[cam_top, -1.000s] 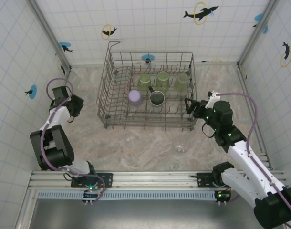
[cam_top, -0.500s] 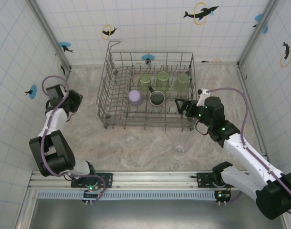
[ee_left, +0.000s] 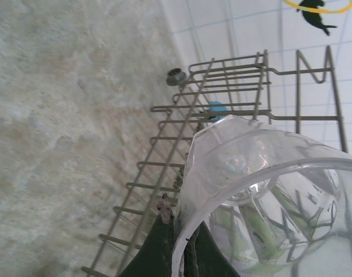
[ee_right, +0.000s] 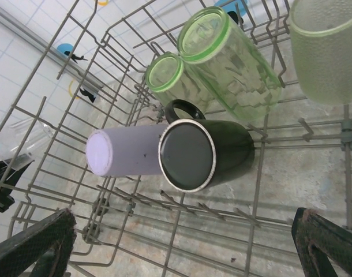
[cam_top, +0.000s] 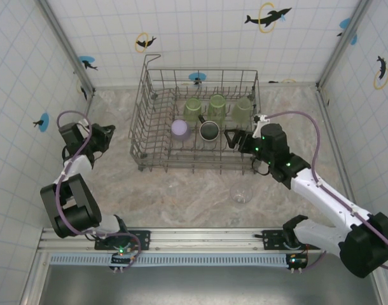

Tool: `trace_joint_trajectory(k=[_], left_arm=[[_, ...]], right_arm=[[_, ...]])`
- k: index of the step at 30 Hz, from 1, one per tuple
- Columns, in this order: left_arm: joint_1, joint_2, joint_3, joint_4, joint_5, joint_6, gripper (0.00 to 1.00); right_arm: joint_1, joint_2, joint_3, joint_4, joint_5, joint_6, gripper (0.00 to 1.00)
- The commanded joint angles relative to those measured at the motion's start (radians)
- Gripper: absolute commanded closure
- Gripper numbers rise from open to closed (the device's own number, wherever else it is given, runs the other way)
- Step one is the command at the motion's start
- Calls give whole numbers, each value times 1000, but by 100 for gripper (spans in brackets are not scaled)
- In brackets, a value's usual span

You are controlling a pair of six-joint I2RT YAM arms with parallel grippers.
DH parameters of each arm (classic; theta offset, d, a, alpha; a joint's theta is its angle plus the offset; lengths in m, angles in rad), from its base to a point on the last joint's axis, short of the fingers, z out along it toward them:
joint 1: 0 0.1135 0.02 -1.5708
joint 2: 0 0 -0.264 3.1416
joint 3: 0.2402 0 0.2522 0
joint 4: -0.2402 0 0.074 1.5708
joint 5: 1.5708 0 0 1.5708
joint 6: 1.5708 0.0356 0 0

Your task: Load the cups into the dish rack

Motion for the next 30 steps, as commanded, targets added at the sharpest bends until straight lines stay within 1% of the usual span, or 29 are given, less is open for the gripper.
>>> trace_joint_trajectory(k=[1,5,6,12,16,18,22,25,30], left_arm=[[11,-39,-2,180,86,-67,100],[11,-47,-13,260,109,-102,100],[11,-47,-17,290,116,-120,100],[12,-33,-22,476,178,-225,100],[6,-34,-18,533,201,-231,100],[-8,-33,-11,556,222,-230,100],[-60,-36,18,544,240,-196,100],[-96,-40,58,462,229,-141,100],[-143,-40,112,429,225,-131,100]], right_arm=[[20,42,65,43,16,16,0],[36,105,100,65,-8,16,0],[39,121,109,101,-18,16,0],[40,207,176,126,-92,3,0],[41,240,194,160,-124,-14,0],[41,252,191,207,-158,-22,0],[41,281,219,263,-224,-27,0],[39,311,257,270,-266,-30,0],[35,343,284,331,-333,5,0]])
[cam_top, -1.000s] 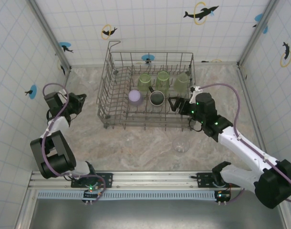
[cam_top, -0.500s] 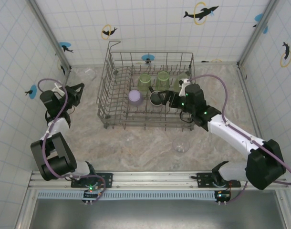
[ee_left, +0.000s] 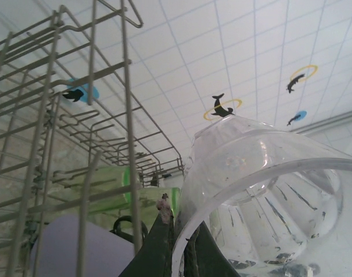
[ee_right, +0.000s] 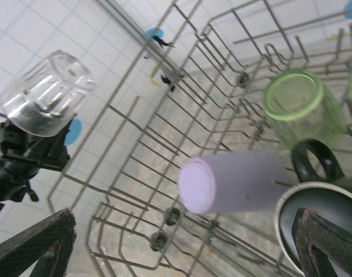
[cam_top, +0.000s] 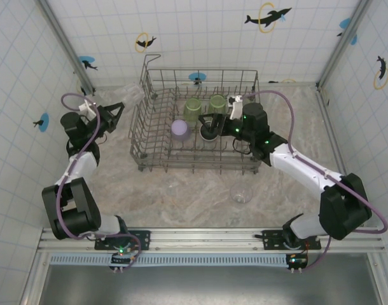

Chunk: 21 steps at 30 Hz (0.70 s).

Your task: Load the cups into the dish rack

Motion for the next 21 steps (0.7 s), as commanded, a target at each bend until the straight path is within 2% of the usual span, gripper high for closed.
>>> trace_joint_trajectory(k=[1,2,7,12,21], left_arm=[[-30,-14,66,-2,18,46,100],[-45,-12,78,-17,17,53,100],[-108,5,99,-28,21,55,100],[-158,26,122,-39,20,54,100],[-249,60,166,-42,22,35,100]], right_arm=[[-2,22,47,109,-65,31,0],[-4,27,46,133,-106,48,0],[-15,60,55,240,-161,132,0],[-12,110,115,258,-170,154,1],[-10,200,173,401,-178,306,0]])
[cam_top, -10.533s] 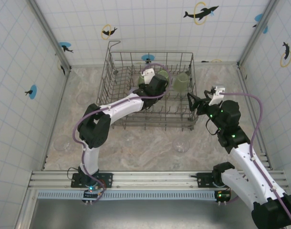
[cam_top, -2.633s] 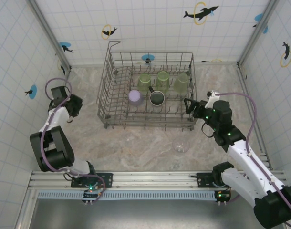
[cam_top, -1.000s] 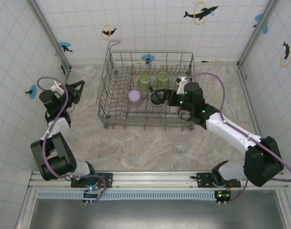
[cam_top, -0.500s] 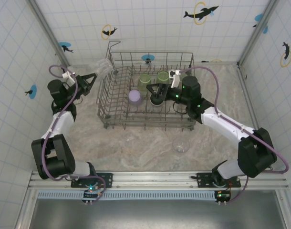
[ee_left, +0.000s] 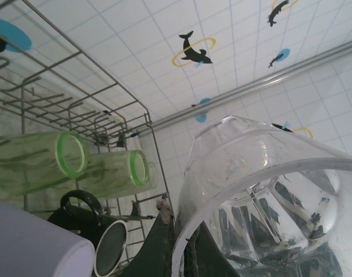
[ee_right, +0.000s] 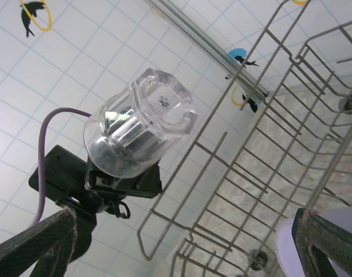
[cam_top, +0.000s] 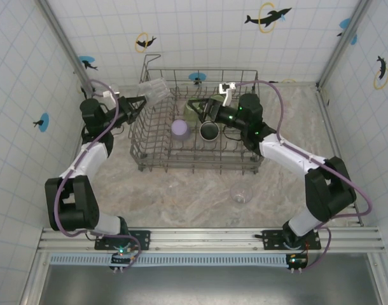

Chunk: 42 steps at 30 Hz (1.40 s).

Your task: Load the cups into the dish rack

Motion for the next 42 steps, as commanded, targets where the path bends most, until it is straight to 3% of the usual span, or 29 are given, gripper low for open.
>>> trace_joint_trajectory(k=[1,26,39,42], left_arm=[[-30,14,43,26,17,7,100],[-155,111,102,130,36,-119,100],[-197,137,105,186,41,-172,100],[-202,139,105,186,45,-173,100]], right_arm=[[0,28,61,90,14,77,0],[23,234,209,303,42,356,0],[27,276,229,376,34,432,12],[27,279,230,386,31,436,19]])
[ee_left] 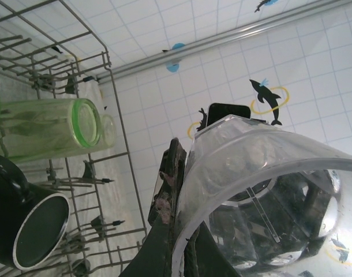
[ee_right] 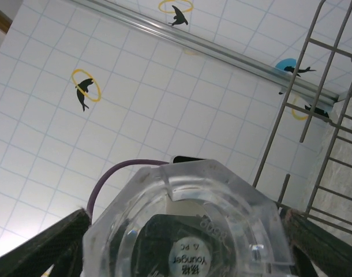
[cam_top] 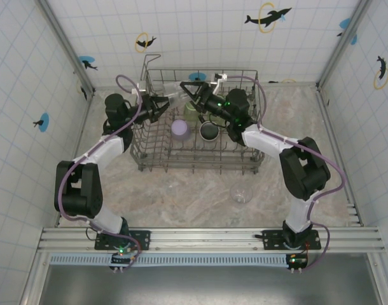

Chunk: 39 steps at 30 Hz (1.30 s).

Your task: Load the cups into the dish rack

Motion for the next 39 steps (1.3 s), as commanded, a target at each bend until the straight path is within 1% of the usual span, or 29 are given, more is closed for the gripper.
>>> trace_joint_trajectory(k=[1,5,6,7,9,10,14,15,16,19,22,26,28,30,33,38,39], left_arm=[[-9,9,38,69,26,-13,100],[-9,11,36,66,34,-13,100],[-9,11,35,66,36,-13,94],[-10,11,36,67,37,-11,92],[-9,10,37,65,36,-12,92],[-9,8,37,62,35,-10,88],[-9,-2,48,17,25,29,55],[-9,-10,48,3,11,45,45],[-9,-20,49,-13,-6,62,37],[-9,-46,63,-85,-53,123,24],[-10,-67,82,-149,-87,169,15],[-6,-89,100,-230,-123,219,7],[-3,-103,114,-311,-166,270,3],[-3,-119,135,-392,-220,321,3],[-2,-141,152,-438,-273,381,3],[18,-176,204,-630,-413,533,3],[26,-182,219,-681,-457,566,3]], right_arm=[[5,17,54,79,-9,16,22],[6,18,50,93,-15,24,31],[6,17,46,100,-15,26,37],[7,15,41,106,-13,29,40],[7,10,31,123,-12,31,45],[6,6,26,126,-9,29,47],[5,-17,12,113,0,2,50],[5,-26,8,101,3,-12,50],[4,-38,3,84,8,-30,50],[0,-68,-6,28,19,-80,50],[-6,-93,-20,-19,24,-122,50],[-17,-128,-53,-56,33,-158,51],[-23,-144,-70,-73,39,-178,51],[-29,-158,-90,-64,42,-182,51],[-39,-174,-110,-64,44,-184,51],[-39,-207,-108,-168,56,-271,52],[-37,-213,-110,-191,85,-289,51]])
